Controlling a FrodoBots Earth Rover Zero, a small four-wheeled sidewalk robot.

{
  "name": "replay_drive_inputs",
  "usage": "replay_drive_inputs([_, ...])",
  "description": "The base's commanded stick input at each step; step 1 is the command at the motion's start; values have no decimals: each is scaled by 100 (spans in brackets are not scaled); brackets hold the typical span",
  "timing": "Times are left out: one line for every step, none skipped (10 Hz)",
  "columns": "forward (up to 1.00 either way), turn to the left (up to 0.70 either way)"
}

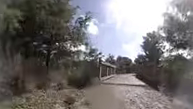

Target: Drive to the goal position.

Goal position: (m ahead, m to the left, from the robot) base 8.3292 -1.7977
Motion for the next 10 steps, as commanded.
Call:
replay_drive_inputs([70,0])
replay_drive_inputs([70,0])
replay_drive_inputs([70,0])
replay_drive_inputs([70,0])
replay_drive_inputs([70,0])
replay_drive_inputs([70,0])
replay_drive_inputs([70,0])
replay_drive_inputs([70,0])
replay_drive_inputs([70,0])
replay_drive_inputs([70,0])
